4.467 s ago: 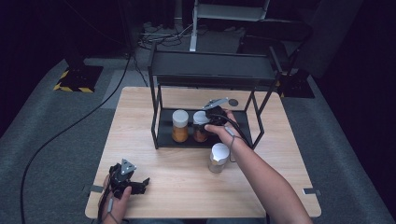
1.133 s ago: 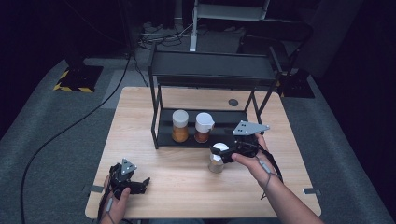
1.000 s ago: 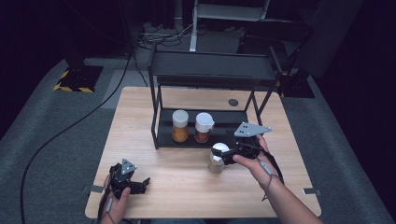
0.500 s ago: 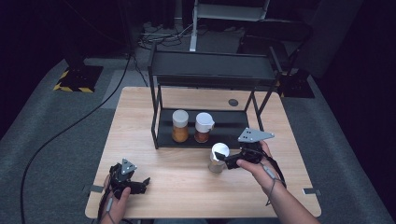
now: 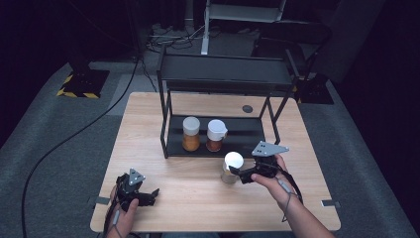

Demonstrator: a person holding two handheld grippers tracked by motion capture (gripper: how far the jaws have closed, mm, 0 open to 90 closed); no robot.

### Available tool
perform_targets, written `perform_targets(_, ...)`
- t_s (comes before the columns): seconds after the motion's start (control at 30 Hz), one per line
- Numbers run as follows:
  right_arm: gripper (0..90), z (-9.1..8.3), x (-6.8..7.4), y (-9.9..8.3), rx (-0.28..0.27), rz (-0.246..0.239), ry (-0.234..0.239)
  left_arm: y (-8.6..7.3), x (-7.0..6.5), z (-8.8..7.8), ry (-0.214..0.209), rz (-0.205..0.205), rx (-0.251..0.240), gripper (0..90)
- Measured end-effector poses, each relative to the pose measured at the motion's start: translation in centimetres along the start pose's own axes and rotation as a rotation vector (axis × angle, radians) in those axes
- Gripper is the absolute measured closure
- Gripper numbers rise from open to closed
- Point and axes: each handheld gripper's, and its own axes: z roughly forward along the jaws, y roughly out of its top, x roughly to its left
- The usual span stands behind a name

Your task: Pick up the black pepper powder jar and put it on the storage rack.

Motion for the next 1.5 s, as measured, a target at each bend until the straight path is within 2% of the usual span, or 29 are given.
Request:
perform_targets(0.87, 5.3, 2.1, 0.3, -3.4, 0.028, 0.008, 0.007, 0.0, 0.0, 0.0, 0.000, 0.000, 0.000, 0.0)
perform_targets(1.03, 5.3, 2.6, 0.2, -4.0, 0.043, 0.013, 0.008, 0.0, 0.0, 0.0, 0.000, 0.000, 0.000, 0.0)
perform_targets(1.27, 5.3, 3.2, 0.1, -4.3, 0.106, 0.016, -0.002, 0.0, 0.0, 0.0, 0.000, 0.000, 0.000, 0.0)
perform_targets(1.5, 6.5, 3.9, -0.1, -4.9, 0.124, 0.029, -0.005, 0.0, 0.0, 0.0, 0.000, 0.000, 0.000, 0.0)
